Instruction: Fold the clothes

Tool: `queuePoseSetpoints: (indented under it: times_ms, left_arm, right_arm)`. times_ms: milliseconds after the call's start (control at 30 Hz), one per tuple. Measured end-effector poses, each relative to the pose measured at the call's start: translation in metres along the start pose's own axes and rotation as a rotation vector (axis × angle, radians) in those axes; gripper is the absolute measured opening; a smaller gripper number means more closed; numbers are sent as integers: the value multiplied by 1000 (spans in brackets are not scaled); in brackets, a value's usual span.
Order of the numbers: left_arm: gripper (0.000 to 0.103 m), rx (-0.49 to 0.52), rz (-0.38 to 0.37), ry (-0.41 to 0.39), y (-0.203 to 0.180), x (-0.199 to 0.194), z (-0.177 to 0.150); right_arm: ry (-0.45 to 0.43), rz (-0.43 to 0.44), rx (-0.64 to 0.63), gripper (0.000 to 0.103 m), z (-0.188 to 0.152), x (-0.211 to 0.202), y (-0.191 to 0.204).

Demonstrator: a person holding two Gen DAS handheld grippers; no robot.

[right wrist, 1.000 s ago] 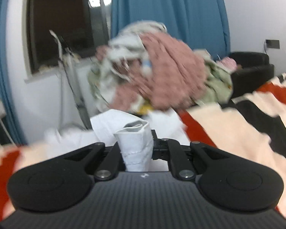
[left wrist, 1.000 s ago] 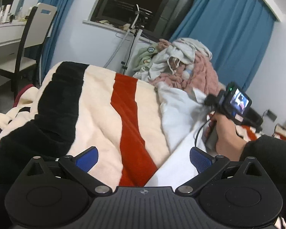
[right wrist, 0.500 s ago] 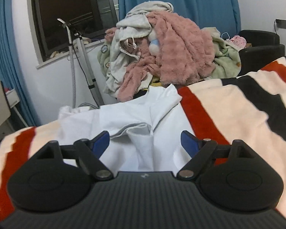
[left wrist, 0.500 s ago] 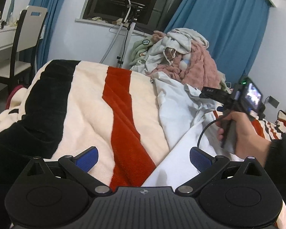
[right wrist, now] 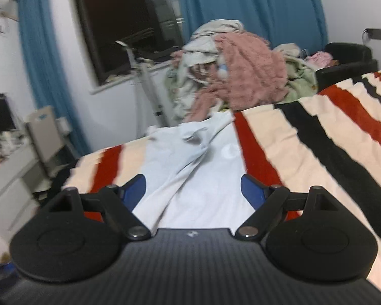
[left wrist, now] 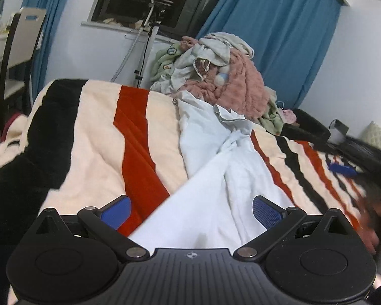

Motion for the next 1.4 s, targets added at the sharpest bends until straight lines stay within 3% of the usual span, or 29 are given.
queuePoseSetpoints:
  times_ms: [200, 333, 467, 567, 733, 800, 867, 933, 1000, 1133, 1200, 1300, 1400]
  left_arm:
    - [99, -137, 87, 41, 34, -17, -6]
    - [92, -266, 183, 71, 70, -25, -15]
    - [75, -306, 260, 147, 91, -21, -33]
    - [62, -326, 262, 213, 94, -12, -49]
    - [40, -277, 302, 225, 94, -14, -58]
    - [14, -257, 308, 210, 92, -18, -57]
    - [10, -191, 298, 177, 79, -25, -50]
    - [9, -52, 307, 137, 55, -36, -41]
    - [8, 74, 262, 64, 16, -53, -31]
    - [7, 262, 103, -60, -74, -89, -24]
    - [7, 311, 12, -57, -115, -92, -38]
    - [5, 359, -107, 10, -163, -82, -72]
    - [5, 428, -147, 105, -189, -59, -115]
  right_arm:
    - [38, 23, 83, 83, -28, -74, -20]
    - [98, 52, 209, 83, -42, -80, -31]
    - [127, 52, 277, 83, -51, -77, -36]
    - [150, 49, 310, 83, -56, -75, -39]
    - [176, 52, 363, 83, -63, -77, -42]
    - [182, 55, 374, 83, -63, -78, -42]
    - [181, 61, 378, 83, -61, -80, -42]
    - [164, 66, 370, 83, -55, -83, -42]
    - [139, 67, 346, 83, -47, -86, -43]
    - [36, 45, 332, 83, -14, -93, -57]
    - [-18, 31, 320, 83, 1, -99, -65]
    - [-74, 6, 292, 83, 16, -107, -76]
    - [-84, -12, 274, 84, 16, -109, -84]
Point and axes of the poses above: each gripper's, at about its wrist camera, not at the fingertips, and x roughly the way its jaws point, y to its left, z to its top, the point moved 10 cm from there along x, roughly the way its jaws point, and after that the axes turned 10 degrees about -y, right-handed, at the moved point
